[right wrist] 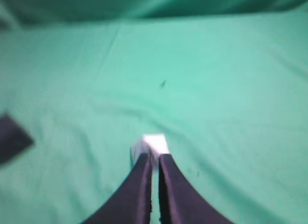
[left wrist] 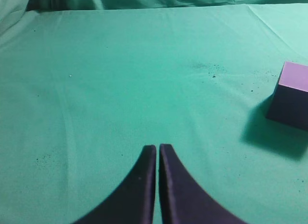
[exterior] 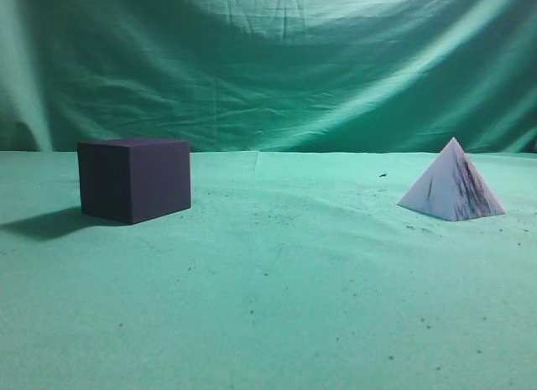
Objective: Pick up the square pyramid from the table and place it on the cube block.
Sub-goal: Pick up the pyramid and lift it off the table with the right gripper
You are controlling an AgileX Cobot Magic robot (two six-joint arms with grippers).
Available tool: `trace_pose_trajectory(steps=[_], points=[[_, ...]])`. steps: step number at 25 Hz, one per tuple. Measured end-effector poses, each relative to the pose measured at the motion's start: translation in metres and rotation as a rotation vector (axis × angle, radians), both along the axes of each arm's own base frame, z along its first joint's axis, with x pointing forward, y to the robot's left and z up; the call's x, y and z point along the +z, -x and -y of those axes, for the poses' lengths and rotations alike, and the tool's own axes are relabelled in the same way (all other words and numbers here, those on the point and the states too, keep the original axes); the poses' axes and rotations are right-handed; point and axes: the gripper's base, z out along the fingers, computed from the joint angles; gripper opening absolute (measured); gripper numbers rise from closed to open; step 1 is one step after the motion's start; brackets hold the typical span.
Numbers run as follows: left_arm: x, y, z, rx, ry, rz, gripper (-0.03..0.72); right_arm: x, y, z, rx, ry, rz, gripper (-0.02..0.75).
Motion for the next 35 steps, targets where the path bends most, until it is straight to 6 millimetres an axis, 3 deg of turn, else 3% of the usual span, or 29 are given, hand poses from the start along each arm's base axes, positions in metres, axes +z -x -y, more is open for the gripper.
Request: trace_pose_trajectory(steps=[6,12,14,19,21,27,28,35], points=[[0.000,0.000,0.000,0.000,0.000,0.000,0.000,-0.007,-0.045,-0.030,0.267,0.185,-0.260,0.048],[0.000,0.000,0.002,-0.004,0.049,0.000,0.000,-0.029,-0.092,-0.051,0.352,0.309,-0.380,0.048],[0.000,0.000,0.003,-0.007,0.091,0.000,0.000,-0.038,-0.107,-0.056,0.355,0.318,-0.418,0.165],[0.001,0.000,0.005,-0.013,0.159,-0.002,0.000,-0.061,-0.143,-0.067,0.360,0.331,-0.512,0.568],[0.000,0.000,0.005,-0.014,0.163,-0.004,0.000,-0.071,-0.156,-0.072,0.345,0.321,-0.549,0.643],[0.000,0.000,0.006,-0.015,0.175,-0.006,0.000,-0.095,-0.193,-0.085,0.336,0.314,-0.627,0.639],[0.000,0.000,0.006,-0.015,0.175,-0.006,0.000,-0.099,-0.197,-0.086,0.338,0.315,-0.637,0.587],[0.000,0.000,0.006,-0.015,0.175,-0.006,0.000,-0.130,-0.209,-0.090,0.346,0.333,-0.722,0.582]])
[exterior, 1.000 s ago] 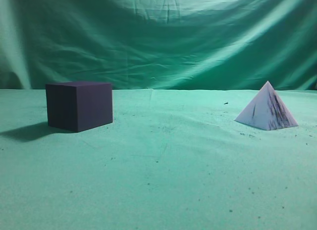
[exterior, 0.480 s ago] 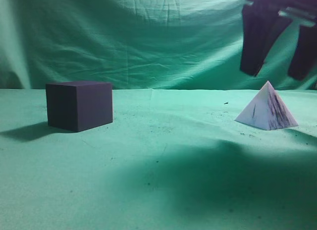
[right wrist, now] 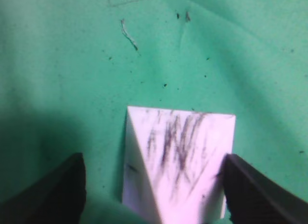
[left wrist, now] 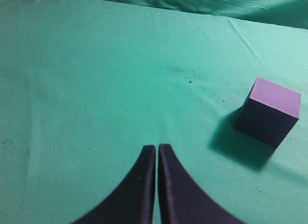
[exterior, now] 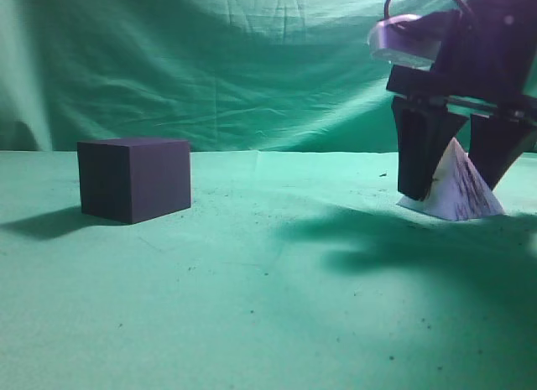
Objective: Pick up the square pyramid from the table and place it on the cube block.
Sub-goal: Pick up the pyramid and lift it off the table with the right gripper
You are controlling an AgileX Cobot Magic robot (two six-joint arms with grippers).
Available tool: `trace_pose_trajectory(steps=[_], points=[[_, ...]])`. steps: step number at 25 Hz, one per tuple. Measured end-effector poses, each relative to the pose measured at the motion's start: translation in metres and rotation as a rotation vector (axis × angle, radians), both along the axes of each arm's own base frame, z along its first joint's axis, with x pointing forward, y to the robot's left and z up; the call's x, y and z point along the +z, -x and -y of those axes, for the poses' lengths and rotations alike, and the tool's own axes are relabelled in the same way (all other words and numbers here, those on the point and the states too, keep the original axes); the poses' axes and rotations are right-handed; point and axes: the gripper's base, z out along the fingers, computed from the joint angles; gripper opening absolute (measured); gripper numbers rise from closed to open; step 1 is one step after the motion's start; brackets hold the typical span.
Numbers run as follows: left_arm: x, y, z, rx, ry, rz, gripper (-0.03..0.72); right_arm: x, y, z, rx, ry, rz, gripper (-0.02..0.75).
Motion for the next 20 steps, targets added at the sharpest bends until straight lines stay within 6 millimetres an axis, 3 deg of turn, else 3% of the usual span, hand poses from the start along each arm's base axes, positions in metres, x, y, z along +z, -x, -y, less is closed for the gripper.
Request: trace_pose_trajectory(steps=[5,11,13,14,20], points=[[0.0000,0.0000,0.0000,0.000,0.000,0.000,0.000,-0.0063,-0.0057,0.0005,0.010,0.024,0.018,0.582],[0.0000,0.0000,0.0000,0.000,0.000,0.000,0.000,-0.0100,-0.0083,0.0023,0.044,0.081,0.029,0.426],[0.0000,0.0000,0.0000,0.000,0.000,0.000,0.000,-0.0109,-0.0087,0.0029,0.049,0.093,0.017,0.438],[0.0000,0.0000,0.0000,0.000,0.000,0.000,0.000,-0.0113,-0.0088,0.0031,0.050,0.097,0.013,0.389],[0.0000,0.0000,0.0000,0.000,0.000,0.000,0.000,-0.0107,-0.0100,0.0030,0.033,0.107,-0.007,0.392]])
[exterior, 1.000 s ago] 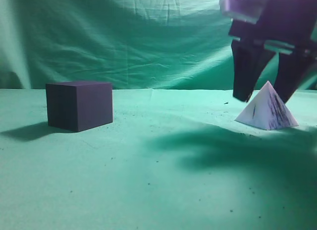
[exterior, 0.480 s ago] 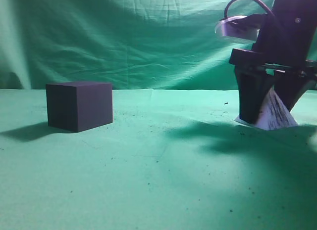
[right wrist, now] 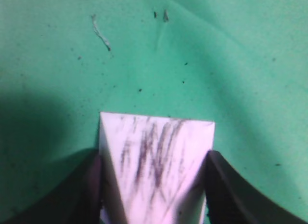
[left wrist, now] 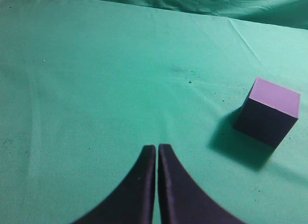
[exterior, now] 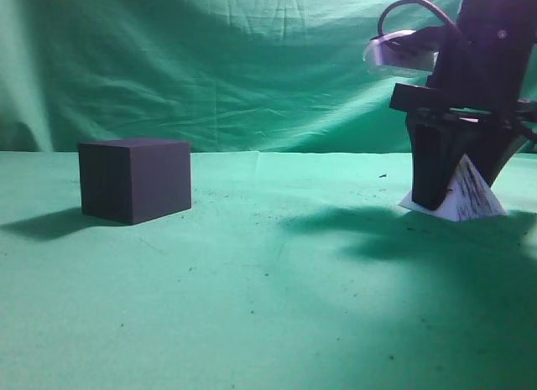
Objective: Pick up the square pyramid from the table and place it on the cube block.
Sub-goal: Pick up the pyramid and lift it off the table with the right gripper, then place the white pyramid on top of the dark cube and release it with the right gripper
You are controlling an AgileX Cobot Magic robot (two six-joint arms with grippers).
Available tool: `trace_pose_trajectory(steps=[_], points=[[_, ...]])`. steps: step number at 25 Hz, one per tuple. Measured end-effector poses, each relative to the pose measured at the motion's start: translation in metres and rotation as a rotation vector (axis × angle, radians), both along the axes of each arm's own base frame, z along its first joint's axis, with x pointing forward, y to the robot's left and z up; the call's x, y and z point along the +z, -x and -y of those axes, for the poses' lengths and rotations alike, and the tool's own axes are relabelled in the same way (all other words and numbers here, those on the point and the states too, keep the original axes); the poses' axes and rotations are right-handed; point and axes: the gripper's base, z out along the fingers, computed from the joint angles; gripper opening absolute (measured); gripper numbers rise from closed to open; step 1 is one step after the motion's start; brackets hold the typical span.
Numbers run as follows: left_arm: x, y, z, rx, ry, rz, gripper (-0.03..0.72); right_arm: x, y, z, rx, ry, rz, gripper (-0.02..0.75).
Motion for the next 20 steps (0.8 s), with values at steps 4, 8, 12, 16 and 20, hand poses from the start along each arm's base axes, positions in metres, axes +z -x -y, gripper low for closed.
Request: trace_pose_trajectory(steps=[4,8,12,16,20], points=[[0.000,0.000,0.000,0.000,0.000,0.000,0.000,0.007,-0.005,-0.002,0.003,0.007,-0.020,0.392],[0.000,0.000,0.000,0.000,0.000,0.000,0.000,0.029,-0.011,-0.006,0.031,0.019,0.003,0.392],[0.000,0.000,0.000,0.000,0.000,0.000,0.000,0.082,-0.013,-0.032,0.101,-0.018,0.099,0.368],[0.000,0.000,0.000,0.000,0.000,0.000,0.000,0.115,-0.009,-0.061,0.175,-0.041,0.140,0.368],[0.000,0.000,0.000,0.000,0.000,0.000,0.000,0.155,0.013,-0.114,0.299,-0.101,0.228,0.368]])
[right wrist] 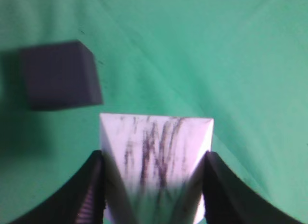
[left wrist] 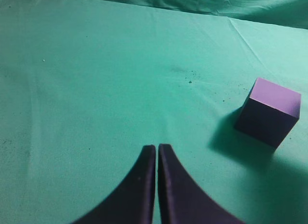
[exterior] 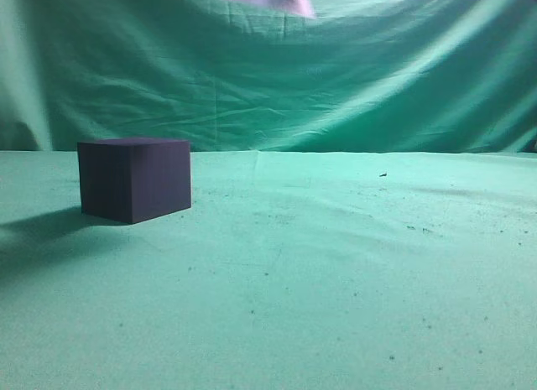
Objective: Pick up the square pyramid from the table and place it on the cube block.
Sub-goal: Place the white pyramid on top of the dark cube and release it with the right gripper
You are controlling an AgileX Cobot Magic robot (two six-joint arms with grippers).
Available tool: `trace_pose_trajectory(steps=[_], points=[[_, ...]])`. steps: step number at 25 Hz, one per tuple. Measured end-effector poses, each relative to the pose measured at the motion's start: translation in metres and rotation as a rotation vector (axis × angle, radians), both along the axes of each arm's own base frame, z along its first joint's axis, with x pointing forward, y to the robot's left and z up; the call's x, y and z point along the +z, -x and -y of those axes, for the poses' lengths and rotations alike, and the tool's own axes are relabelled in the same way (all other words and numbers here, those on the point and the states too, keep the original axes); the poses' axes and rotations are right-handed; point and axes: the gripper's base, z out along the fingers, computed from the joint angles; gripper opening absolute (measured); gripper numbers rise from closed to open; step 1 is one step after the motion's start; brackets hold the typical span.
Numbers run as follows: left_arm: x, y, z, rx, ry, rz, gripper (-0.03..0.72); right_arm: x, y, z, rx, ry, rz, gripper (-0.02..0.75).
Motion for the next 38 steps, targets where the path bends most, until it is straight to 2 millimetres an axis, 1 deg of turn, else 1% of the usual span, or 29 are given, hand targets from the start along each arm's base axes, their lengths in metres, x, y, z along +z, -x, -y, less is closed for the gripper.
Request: trace_pose_trajectory(steps=[2,4,5,8,11,13,15,23,26,30,35,36,38], points=[[0.000,0.000,0.000,0.000,0.000,0.000,0.000,0.013,0.013,-0.028,0.074,-0.029,0.037,0.368],[0.000,0.000,0.000,0.000,0.000,0.000,0.000,0.013,0.023,-0.059,0.143,-0.040,0.042,0.368],[0.000,0.000,0.000,0.000,0.000,0.000,0.000,0.012,0.026,-0.071,0.169,-0.039,0.039,0.368],[0.000,0.000,0.000,0.000,0.000,0.000,0.000,-0.006,0.032,-0.105,0.238,-0.005,0.000,0.368],[0.000,0.000,0.000,0.000,0.000,0.000,0.000,-0.027,0.030,-0.127,0.261,0.030,-0.007,0.368],[0.000,0.000,0.000,0.000,0.000,0.000,0.000,-0.038,0.027,-0.132,0.257,0.055,-0.009,0.368],[0.000,0.000,0.000,0.000,0.000,0.000,0.000,-0.050,0.022,-0.132,0.252,0.104,0.000,0.368],[0.000,0.000,0.000,0.000,0.000,0.000,0.000,-0.074,0.014,-0.134,0.243,0.150,-0.030,0.368],[0.000,0.000,0.000,0.000,0.000,0.000,0.000,-0.079,0.014,-0.135,0.242,0.150,-0.039,0.368],[0.000,0.000,0.000,0.000,0.000,0.000,0.000,-0.079,0.014,-0.135,0.242,0.148,-0.042,0.368],[0.000,0.000,0.000,0.000,0.000,0.000,0.000,-0.079,0.014,-0.136,0.221,0.142,-0.050,0.601],[0.000,0.000,0.000,0.000,0.000,0.000,0.000,-0.079,0.014,-0.136,0.217,0.141,-0.051,0.627],[0.000,0.000,0.000,0.000,0.000,0.000,0.000,-0.071,0.015,-0.135,0.212,0.128,-0.039,0.624]])
